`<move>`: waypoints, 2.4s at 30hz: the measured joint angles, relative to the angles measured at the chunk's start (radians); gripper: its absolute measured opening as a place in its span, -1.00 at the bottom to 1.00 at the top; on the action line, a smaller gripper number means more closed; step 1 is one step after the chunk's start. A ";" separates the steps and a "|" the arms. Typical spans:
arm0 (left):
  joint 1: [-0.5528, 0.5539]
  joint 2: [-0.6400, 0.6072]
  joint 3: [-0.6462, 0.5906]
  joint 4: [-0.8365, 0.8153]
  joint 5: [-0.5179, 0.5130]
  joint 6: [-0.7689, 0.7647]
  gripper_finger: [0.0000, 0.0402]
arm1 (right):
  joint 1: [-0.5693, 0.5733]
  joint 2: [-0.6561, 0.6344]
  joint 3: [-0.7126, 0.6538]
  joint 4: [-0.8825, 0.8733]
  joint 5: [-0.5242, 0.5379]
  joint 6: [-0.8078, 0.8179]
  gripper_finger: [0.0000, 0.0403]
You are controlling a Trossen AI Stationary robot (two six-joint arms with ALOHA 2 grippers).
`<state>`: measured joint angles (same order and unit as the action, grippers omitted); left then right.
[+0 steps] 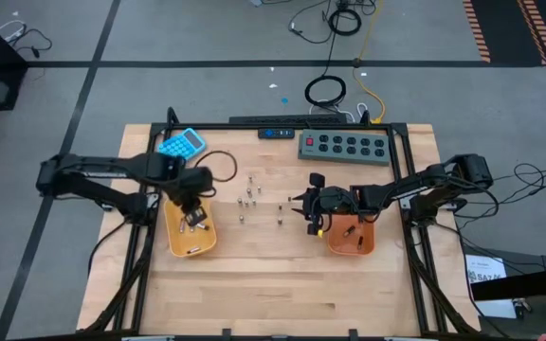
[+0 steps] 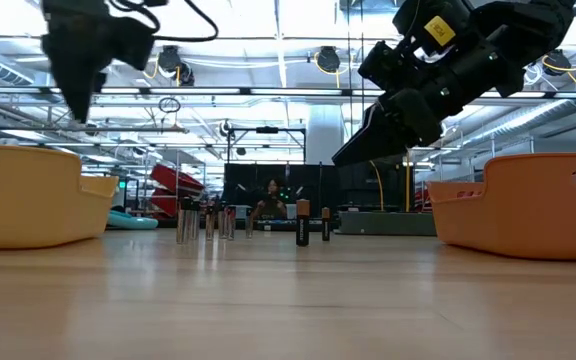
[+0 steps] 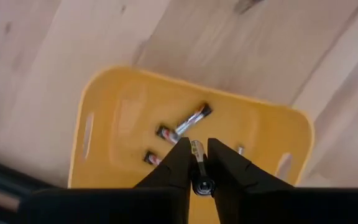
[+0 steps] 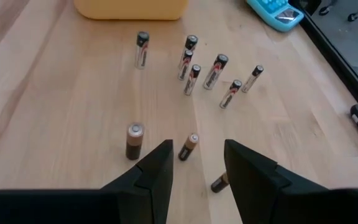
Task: Sort batteries
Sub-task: Put the silver battery into the yellow bin
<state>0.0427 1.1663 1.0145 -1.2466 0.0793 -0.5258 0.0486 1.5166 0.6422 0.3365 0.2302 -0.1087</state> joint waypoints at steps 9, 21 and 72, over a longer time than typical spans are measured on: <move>-0.132 0.004 -0.023 0.035 -0.135 -0.113 -0.26 | 0.000 0.000 0.000 0.000 0.000 0.019 -0.33; 0.042 0.147 -0.012 0.375 -0.344 0.215 -0.07 | 0.000 0.000 0.000 0.035 0.000 0.019 -0.33; 0.389 0.693 0.114 0.755 0.012 0.649 -0.86 | 0.000 0.000 0.000 -0.021 0.000 0.011 -0.33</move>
<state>0.4316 1.8592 1.1284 -0.4911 0.0912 0.1234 0.0486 1.5166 0.6422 0.3158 0.2302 -0.0978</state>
